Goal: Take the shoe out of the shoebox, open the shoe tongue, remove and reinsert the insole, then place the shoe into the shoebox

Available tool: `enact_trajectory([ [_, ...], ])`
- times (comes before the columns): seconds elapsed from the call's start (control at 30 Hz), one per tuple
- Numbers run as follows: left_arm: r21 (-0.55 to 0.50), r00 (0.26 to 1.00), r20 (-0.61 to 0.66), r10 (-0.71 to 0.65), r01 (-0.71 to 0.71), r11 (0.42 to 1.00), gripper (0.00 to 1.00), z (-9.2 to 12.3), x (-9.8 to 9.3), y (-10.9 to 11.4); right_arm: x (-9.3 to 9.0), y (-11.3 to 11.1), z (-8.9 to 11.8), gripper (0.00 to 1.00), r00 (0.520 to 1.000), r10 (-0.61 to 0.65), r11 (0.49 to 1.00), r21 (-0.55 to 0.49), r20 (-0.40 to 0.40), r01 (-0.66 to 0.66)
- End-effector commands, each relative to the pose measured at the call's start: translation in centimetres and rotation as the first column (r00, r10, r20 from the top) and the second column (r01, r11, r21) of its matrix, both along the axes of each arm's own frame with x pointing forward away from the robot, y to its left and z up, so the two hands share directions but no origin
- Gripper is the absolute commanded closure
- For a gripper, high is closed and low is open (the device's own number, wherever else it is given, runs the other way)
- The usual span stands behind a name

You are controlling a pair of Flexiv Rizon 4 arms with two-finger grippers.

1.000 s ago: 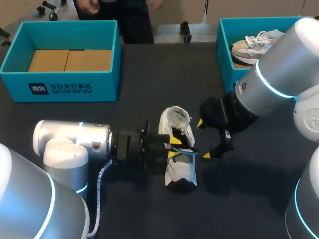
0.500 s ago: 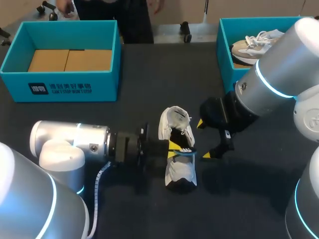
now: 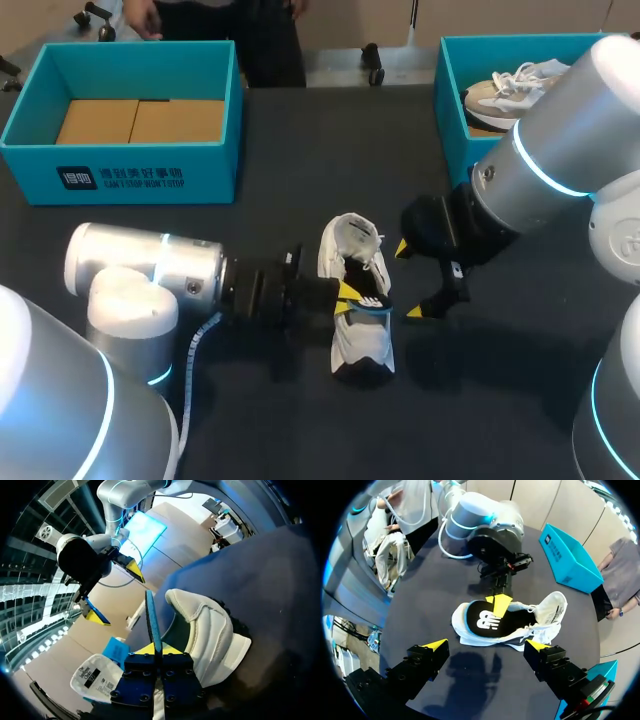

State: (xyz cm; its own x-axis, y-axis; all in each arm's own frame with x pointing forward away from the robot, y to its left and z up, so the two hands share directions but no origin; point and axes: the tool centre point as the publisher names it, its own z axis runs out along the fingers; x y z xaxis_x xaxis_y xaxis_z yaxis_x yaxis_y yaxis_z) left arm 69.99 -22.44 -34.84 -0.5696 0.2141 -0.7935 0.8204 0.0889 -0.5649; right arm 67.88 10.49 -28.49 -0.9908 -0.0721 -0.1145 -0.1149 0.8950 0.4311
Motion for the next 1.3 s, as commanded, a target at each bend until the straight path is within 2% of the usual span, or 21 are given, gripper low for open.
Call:
enact_trajectory([
  [0.03,0.009,1.000,0.003,0.013,-0.013,1.000,1.00,-0.1,0.1,-0.1,-0.1,0.0,-0.2,0.00,1.000,-0.001,1.000,0.001,0.002,0.001],
  [0.1,-0.004,1.000,0.002,0.018,-0.018,1.000,0.96,0.3,-0.2,0.0,-0.1,0.0,-0.2,0.00,1.000,-0.001,1.000,0.001,0.002,0.001],
  [0.13,-0.009,1.000,0.004,0.019,-0.019,1.000,0.74,0.5,-0.4,0.0,-0.1,0.0,-0.2,0.00,1.000,-0.001,1.000,0.001,0.002,0.001],
  [0.17,-0.016,1.000,0.004,0.020,-0.020,1.000,0.59,0.7,-0.5,0.1,-0.1,0.0,-0.2,0.00,1.000,-0.001,1.000,0.001,0.002,0.001],
  [0.23,-0.027,1.000,0.008,0.020,-0.020,0.999,0.55,1.2,-0.8,0.2,-0.1,0.0,-0.2,0.00,1.000,-0.001,1.000,0.001,0.002,0.001],
  [0.43,-0.056,1.000,0.016,0.014,-0.014,0.998,0.62,2.4,-1.6,0.6,-0.1,0.0,-0.2,0.00,1.000,-0.001,1.000,0.001,0.002,0.001],
  [0.6,-0.061,1.000,0.010,-0.002,0.002,0.998,0.78,2.5,-2.2,0.4,-0.1,0.0,-0.2,0.00,1.000,-0.001,1.000,0.001,0.002,0.001],
  [0.67,-0.055,1.000,0.002,-0.007,0.007,0.998,0.97,2.1,-2.2,0.1,-0.1,0.0,-0.2,0.00,1.000,-0.001,1.000,0.001,0.002,0.001],
  [0.7,-0.053,1.000,0.001,-0.008,0.008,0.999,1.00,2.0,-2.1,0.0,-0.1,0.0,-0.2,0.00,1.000,-0.001,1.000,0.001,0.002,0.001],
  [0.9,-0.026,1.000,0.005,-0.018,0.018,1.000,1.00,1.1,-1.5,-0.2,-0.1,0.0,-0.2,0.00,1.000,-0.001,1.000,0.001,0.002,0.001],
  [1.3,0.002,1.000,0.004,-0.016,0.016,1.000,1.00,0.3,-0.5,1.0,-0.1,0.0,-0.2,0.00,1.000,-0.001,1.000,0.001,0.002,0.001],
])
